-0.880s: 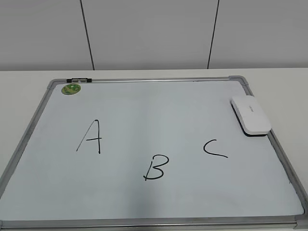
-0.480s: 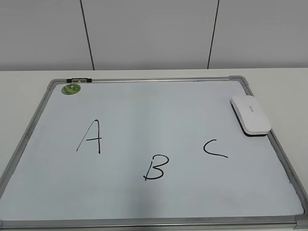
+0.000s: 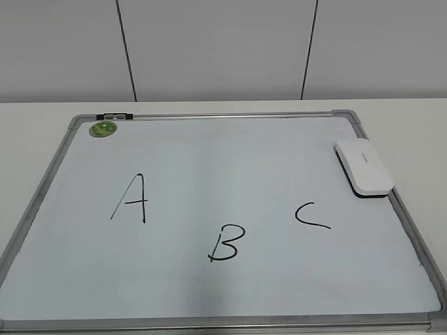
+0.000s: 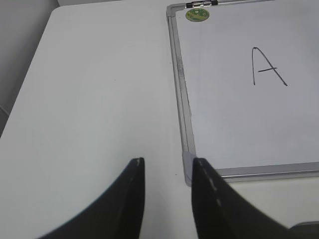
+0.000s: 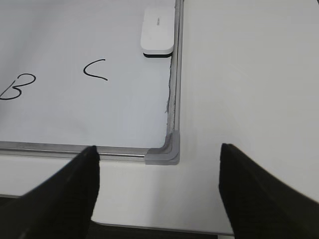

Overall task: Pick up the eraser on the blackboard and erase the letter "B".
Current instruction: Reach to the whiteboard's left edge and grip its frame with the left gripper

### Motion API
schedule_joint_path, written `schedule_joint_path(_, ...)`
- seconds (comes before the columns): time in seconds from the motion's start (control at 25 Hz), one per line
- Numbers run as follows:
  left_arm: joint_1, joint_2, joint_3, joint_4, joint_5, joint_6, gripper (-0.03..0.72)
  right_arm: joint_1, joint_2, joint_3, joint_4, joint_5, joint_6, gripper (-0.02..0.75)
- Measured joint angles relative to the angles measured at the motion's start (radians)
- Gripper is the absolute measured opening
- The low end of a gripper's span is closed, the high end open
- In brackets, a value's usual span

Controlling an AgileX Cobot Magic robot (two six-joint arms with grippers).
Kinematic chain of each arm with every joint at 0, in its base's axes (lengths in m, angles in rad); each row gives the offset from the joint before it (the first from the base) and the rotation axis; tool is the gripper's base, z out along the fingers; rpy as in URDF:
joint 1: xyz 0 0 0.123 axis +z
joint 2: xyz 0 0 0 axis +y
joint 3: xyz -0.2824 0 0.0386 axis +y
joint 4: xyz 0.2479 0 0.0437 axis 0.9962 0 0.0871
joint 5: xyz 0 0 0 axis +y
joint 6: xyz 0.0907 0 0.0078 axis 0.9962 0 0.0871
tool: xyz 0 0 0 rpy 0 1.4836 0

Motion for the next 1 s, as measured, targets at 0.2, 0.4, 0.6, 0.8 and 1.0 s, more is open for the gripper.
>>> schedule_joint_path(0.2, 0.000, 0.000, 0.000, 0.021, -0.005, 0.000, 0.234, 0.000, 0.000, 0.000, 0.000, 0.000, 0.000, 0.555)
schedule_joint_path(0.4, 0.000, 0.005, -0.027, 0.013, -0.073, 0.000, 0.240, 0.000, 0.000, 0.000, 0.000, 0.000, 0.000, 0.555)
schedule_joint_path(0.6, 0.000, 0.114, -0.037, -0.022, -0.136, 0.000, 0.242, 0.000, 0.000, 0.000, 0.000, 0.000, 0.000, 0.555)
schedule_joint_path(0.8, 0.000, 0.302, -0.037, -0.058, -0.221, 0.000, 0.242, 0.000, 0.000, 0.000, 0.000, 0.000, 0.000, 0.555)
schedule_joint_path(1.0, -0.002, 0.480, -0.037, -0.089, -0.292, 0.000, 0.242, 0.000, 0.000, 0.000, 0.000, 0.000, 0.000, 0.555)
